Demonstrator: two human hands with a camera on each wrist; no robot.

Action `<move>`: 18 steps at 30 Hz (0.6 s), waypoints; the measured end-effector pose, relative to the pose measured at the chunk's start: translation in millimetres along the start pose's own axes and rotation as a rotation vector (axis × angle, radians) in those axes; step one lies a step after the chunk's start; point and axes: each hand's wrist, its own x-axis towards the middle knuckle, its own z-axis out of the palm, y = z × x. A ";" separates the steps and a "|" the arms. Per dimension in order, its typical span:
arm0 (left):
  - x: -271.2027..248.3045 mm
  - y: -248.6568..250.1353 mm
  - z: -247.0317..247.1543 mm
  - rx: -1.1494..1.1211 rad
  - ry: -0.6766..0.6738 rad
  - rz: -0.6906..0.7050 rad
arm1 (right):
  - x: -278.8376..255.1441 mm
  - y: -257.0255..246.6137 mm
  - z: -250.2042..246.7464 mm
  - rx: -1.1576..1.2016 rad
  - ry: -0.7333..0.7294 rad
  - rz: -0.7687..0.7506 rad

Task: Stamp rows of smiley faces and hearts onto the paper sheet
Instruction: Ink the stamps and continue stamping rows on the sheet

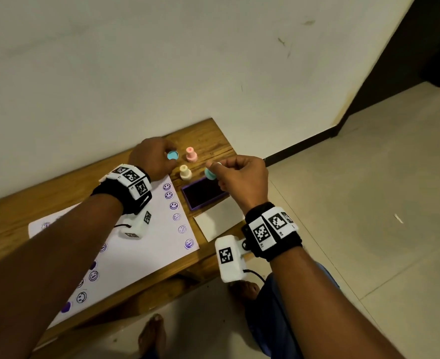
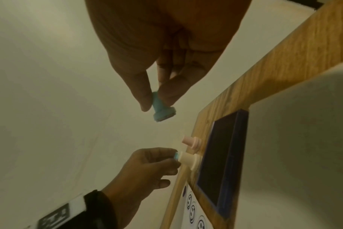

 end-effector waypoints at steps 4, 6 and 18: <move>-43.7 1.1 -15.0 -0.314 0.138 -0.073 | -7.1 -5.7 3.5 0.038 -0.054 -0.026; -79.1 -0.2 -21.4 -0.493 0.186 -0.119 | -15.1 -7.6 7.7 0.044 -0.091 -0.061; -201.2 -18.2 1.7 -1.015 0.251 -0.347 | -70.5 -7.4 56.9 -0.030 -0.271 -0.219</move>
